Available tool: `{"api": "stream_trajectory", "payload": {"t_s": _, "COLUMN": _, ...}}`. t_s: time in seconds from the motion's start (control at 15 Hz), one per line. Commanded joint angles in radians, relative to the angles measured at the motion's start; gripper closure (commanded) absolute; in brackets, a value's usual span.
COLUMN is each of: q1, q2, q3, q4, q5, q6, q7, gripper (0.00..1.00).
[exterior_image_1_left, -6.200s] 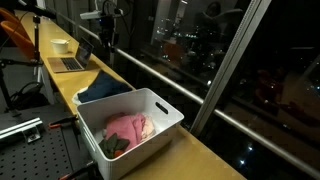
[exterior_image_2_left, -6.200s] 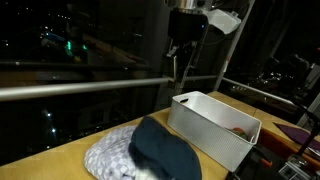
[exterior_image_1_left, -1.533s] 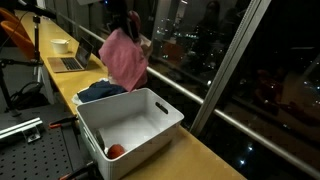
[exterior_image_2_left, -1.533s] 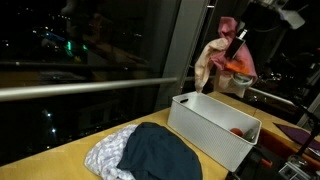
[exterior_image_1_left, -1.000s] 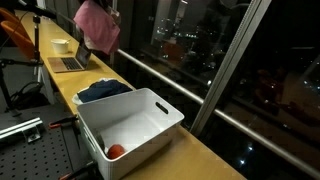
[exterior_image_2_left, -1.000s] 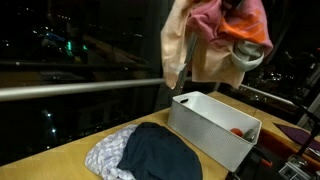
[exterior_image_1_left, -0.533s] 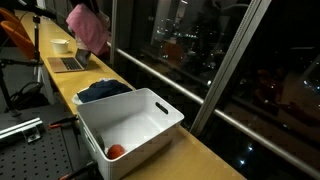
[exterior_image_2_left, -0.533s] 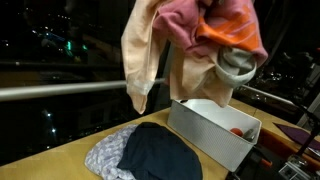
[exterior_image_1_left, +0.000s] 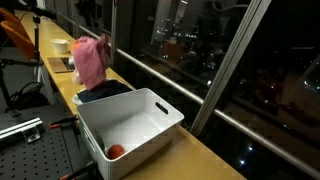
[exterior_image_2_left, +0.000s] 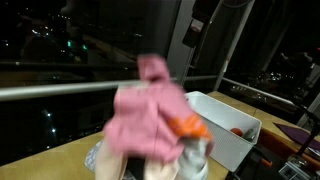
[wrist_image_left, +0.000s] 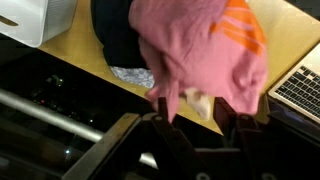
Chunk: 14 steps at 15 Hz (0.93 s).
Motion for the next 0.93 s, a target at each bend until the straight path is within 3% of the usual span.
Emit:
{"api": "stream_trajectory", "payload": {"t_s": 0.0, "q1": -0.029, "q2": -0.048, "q3": -0.047, "q4": -0.047, "q5": 0.017, "q6": 0.013, "q7": -0.032, "gripper": 0.16}}
{"api": "stream_trajectory", "payload": {"t_s": 0.2, "q1": -0.075, "q2": -0.095, "q3": -0.093, "q4": -0.104, "q5": 0.034, "q6": 0.028, "q7": -0.059, "gripper": 0.00}}
{"api": "stream_trajectory", "payload": {"t_s": 0.6, "q1": -0.190, "q2": -0.196, "q3": -0.200, "q4": -0.331, "q5": 0.086, "q6": 0.116, "q7": -0.139, "gripper": 0.00}}
{"api": "stream_trajectory", "payload": {"t_s": 0.87, "q1": -0.248, "q2": -0.196, "q3": -0.259, "q4": -0.473, "q5": 0.087, "q6": 0.215, "q7": -0.173, "gripper": 0.00}}
